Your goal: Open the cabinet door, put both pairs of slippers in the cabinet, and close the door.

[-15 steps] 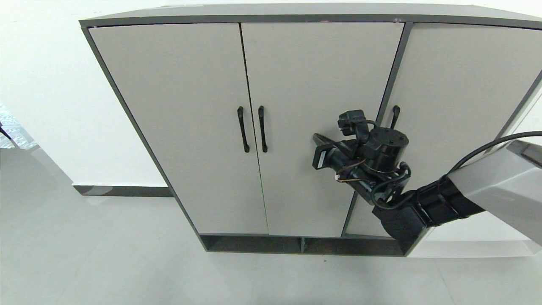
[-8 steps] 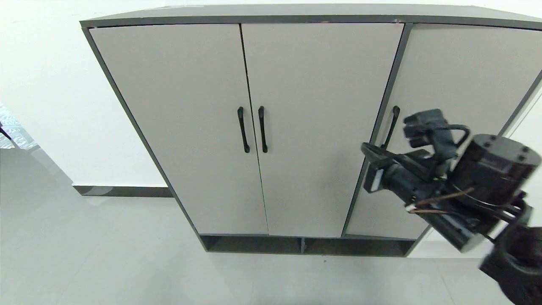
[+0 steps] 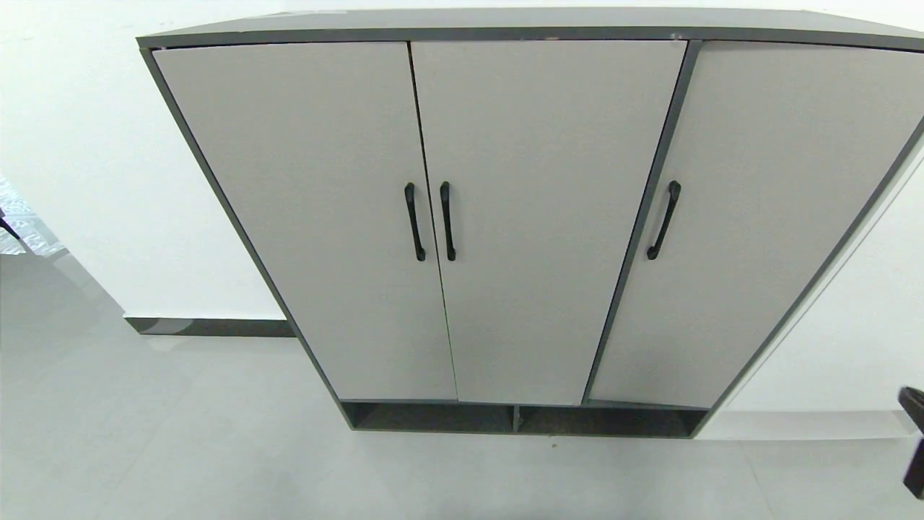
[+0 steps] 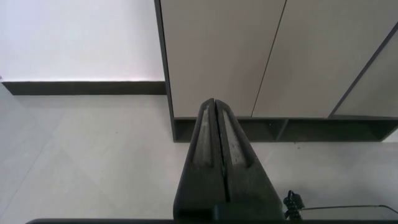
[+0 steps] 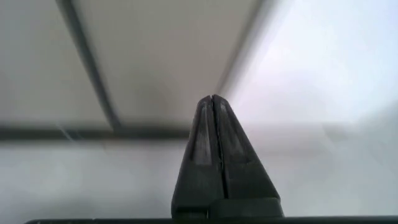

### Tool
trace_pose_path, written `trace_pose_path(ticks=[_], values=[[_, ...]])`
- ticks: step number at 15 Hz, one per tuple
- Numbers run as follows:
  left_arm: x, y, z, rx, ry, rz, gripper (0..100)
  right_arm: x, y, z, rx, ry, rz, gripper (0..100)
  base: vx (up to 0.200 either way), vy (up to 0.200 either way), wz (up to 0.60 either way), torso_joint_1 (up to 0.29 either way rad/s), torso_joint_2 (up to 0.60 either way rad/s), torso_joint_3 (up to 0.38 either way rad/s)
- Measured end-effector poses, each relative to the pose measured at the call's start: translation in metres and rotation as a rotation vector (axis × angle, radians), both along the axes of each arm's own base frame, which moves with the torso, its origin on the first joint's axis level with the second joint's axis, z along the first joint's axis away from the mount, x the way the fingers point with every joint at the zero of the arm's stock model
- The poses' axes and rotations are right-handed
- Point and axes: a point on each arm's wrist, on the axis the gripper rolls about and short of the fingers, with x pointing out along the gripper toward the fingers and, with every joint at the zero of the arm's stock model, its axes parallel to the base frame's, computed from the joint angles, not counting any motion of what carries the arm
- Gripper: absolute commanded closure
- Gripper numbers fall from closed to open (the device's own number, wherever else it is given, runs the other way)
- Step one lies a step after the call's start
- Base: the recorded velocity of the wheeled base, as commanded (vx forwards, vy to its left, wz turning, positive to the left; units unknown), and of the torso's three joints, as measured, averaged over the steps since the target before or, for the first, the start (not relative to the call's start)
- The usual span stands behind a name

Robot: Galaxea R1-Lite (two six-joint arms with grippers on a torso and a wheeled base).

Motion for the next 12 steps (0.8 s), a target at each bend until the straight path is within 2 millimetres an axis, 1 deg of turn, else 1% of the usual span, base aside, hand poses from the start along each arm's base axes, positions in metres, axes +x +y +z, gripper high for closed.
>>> trace_pose_path(ticks=[2, 4, 5, 7, 8, 10, 12], values=[[0.000, 0.000, 0.000, 0.000, 0.000, 0.000, 100, -0.028, -0.013, -0.018, -0.028, 0.102, -0.069, 100, 0.000, 0.000, 0.00, 0.000, 0.00, 0.000], [0.000, 0.000, 0.000, 0.000, 0.000, 0.000, 100, -0.051, -0.021, -0.034, -0.040, 0.171, -0.122, 100, 0.000, 0.000, 0.00, 0.000, 0.00, 0.000], [0.000, 0.000, 0.000, 0.000, 0.000, 0.000, 100, -0.061, -0.023, -0.040, -0.038, 0.189, -0.122, 100, 0.000, 0.000, 0.00, 0.000, 0.00, 0.000], [0.000, 0.000, 0.000, 0.000, 0.000, 0.000, 100, -0.077, -0.023, -0.052, -0.012, 0.218, -0.001, 100, 0.000, 0.000, 0.00, 0.000, 0.00, 0.000], [0.000, 0.000, 0.000, 0.000, 0.000, 0.000, 100, -0.083, -0.023, -0.059, -0.003, 0.245, 0.036, 100, 0.000, 0.000, 0.00, 0.000, 0.00, 0.000], [0.000, 0.000, 0.000, 0.001, 0.000, 0.000, 100, -0.087, -0.023, -0.058, 0.022, 0.212, 0.048, 100, 0.000, 0.000, 0.00, 0.000, 0.00, 0.000], [0.000, 0.000, 0.000, 0.001, 0.000, 0.000, 100, -0.087, -0.023, -0.058, 0.041, 0.214, 0.073, 100, 0.000, 0.000, 0.00, 0.000, 0.00, 0.000]])
